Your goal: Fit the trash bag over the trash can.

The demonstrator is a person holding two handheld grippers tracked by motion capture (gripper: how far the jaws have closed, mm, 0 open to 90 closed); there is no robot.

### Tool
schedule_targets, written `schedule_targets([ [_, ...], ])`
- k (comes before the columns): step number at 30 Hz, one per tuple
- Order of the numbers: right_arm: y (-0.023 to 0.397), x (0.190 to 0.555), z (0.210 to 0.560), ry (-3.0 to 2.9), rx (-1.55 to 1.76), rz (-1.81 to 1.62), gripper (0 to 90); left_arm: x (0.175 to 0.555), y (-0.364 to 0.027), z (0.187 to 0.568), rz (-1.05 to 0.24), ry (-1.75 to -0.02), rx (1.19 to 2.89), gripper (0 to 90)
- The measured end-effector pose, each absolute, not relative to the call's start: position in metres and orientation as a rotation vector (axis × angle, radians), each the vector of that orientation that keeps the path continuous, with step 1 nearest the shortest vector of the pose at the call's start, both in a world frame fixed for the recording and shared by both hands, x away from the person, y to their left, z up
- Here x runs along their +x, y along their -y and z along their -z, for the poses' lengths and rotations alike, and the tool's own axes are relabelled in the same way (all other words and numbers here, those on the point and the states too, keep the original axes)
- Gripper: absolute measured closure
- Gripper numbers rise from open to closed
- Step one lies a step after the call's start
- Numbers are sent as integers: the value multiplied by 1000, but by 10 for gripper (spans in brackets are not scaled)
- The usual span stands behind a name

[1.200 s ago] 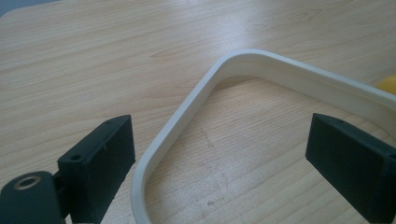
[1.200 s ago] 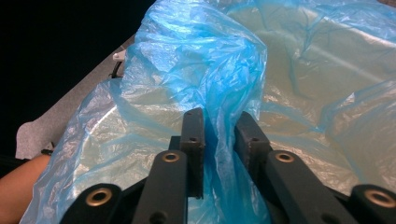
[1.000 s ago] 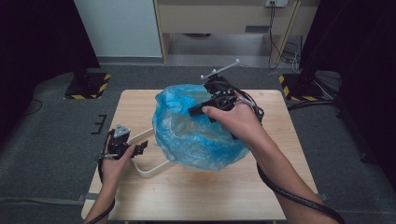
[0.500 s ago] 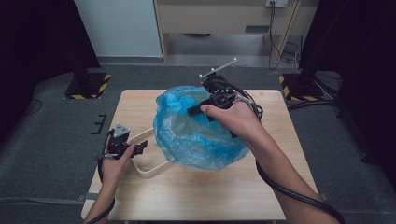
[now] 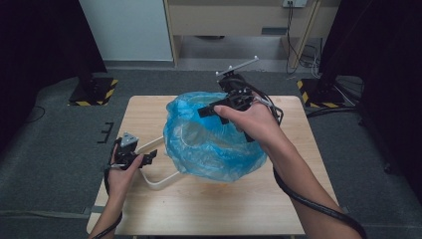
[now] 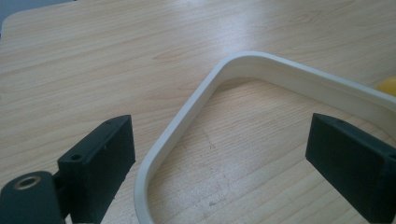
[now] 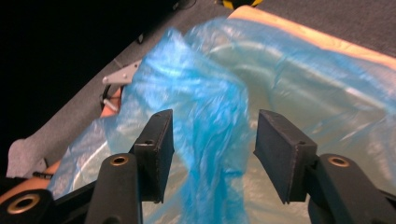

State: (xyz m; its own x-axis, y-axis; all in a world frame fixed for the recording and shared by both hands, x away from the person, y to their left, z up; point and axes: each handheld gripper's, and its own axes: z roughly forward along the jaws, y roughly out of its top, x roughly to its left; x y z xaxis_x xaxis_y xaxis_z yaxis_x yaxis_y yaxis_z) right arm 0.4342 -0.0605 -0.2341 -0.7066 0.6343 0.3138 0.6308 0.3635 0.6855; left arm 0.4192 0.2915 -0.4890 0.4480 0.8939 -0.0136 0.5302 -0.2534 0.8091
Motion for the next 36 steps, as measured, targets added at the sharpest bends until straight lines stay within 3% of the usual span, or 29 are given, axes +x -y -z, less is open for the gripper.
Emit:
schedule_targets([
  [5,61,437,227,-2559,1202,-1336,466,419,-292,489,-594,-1197,1921,76],
  [16,50,442,221,-2559,1154,-1385,709,419,-293,488,-597,-1199,1915,77],
  [27,32,446,242,-2646,1154,-1259,792,420,-296,488,-597,-1205,1914,77],
  [36,25,450,259,-2718,1155,-1154,802,419,-295,488,-597,-1200,1914,77],
])
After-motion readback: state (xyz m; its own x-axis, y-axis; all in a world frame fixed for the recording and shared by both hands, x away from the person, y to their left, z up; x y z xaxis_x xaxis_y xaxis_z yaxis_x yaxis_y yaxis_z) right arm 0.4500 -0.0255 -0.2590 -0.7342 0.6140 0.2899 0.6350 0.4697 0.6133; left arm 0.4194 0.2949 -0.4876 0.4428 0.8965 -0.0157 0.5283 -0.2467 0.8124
